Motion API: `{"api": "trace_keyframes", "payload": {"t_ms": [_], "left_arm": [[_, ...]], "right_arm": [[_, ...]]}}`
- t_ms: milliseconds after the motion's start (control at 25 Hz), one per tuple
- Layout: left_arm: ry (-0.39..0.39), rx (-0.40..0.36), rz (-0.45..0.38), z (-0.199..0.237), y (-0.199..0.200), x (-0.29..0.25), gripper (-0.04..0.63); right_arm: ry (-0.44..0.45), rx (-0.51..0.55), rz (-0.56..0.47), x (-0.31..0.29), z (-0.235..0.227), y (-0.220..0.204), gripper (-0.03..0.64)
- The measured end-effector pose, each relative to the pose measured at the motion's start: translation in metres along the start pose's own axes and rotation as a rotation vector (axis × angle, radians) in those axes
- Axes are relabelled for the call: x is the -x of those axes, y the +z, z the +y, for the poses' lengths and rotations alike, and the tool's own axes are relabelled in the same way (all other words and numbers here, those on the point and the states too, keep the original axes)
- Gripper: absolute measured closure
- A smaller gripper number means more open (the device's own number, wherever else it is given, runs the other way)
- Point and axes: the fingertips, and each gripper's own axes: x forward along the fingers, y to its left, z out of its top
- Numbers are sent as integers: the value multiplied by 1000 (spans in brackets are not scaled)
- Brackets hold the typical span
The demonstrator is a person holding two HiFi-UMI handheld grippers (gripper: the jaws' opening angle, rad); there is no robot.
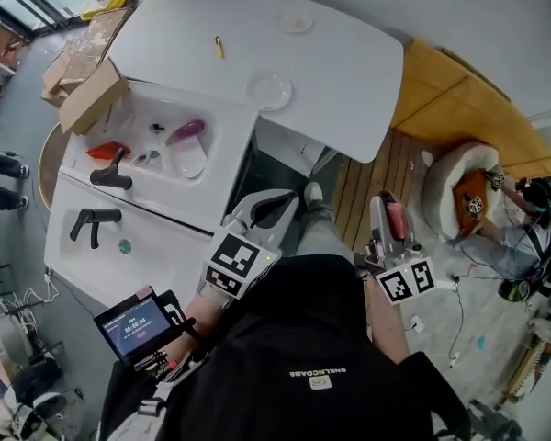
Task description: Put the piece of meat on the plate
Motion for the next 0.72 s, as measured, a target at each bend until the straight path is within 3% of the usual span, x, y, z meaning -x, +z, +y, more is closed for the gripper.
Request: {"api": "trace_keyframes", "payload": {"t_ms": [720], "left_arm": [[325,126,-21,100,27,-2,575]], "right_arm": [[283,22,211,-169,-31,-21,548]]}}
